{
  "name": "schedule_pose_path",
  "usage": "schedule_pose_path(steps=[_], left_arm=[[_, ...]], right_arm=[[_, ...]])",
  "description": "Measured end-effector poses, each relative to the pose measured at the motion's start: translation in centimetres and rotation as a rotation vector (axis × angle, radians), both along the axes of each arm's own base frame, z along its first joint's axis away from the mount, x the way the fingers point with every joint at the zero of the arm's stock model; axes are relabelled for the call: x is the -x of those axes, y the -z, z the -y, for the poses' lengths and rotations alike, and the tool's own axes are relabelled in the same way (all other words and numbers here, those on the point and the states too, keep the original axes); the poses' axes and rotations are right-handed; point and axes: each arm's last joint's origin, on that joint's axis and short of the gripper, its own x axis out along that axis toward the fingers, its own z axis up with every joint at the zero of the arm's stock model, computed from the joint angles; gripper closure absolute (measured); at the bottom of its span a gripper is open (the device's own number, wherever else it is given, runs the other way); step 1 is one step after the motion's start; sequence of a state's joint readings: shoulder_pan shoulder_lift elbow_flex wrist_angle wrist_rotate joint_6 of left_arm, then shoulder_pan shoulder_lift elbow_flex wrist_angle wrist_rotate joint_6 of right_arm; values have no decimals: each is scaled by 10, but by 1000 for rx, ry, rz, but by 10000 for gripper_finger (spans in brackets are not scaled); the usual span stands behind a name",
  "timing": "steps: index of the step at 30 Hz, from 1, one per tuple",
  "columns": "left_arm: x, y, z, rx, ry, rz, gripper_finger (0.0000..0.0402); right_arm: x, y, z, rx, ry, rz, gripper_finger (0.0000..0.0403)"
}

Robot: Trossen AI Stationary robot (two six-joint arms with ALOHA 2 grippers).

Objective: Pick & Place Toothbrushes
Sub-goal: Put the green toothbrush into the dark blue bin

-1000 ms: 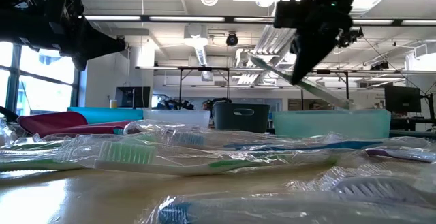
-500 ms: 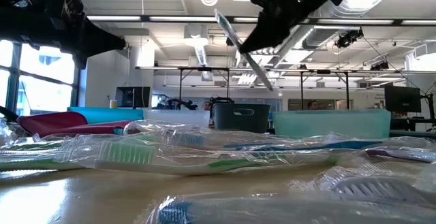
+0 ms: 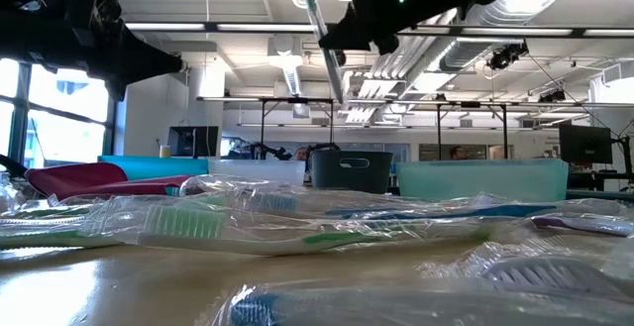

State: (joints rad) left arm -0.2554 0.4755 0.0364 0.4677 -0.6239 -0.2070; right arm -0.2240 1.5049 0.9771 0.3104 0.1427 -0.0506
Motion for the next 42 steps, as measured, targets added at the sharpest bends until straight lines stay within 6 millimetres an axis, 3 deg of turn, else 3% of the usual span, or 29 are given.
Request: schedule_pose_path(steps=[5,11,25,30,35,42], left_arm=[[0,0,0,0,0,-1,402],[0,0,0,-1,-14,-5,402],[0,0,-1,-1,-24,-5,402],[0,0,-1,0,-26,-4,402],[0,0,-1,0,-26,-4,402],[0,1,-1,-5,-26,-20,402]], right_arm=[[-8,13,14,-51,86,26,388],[-3,18,37,-89,187,38,388],[-6,-30,63,-104,296,-27,388],[-4,-31,66,-127,313,-24,388],[-6,-19,73,-171,341,-64,388],[-17,18,88,-261,350,-142,388]])
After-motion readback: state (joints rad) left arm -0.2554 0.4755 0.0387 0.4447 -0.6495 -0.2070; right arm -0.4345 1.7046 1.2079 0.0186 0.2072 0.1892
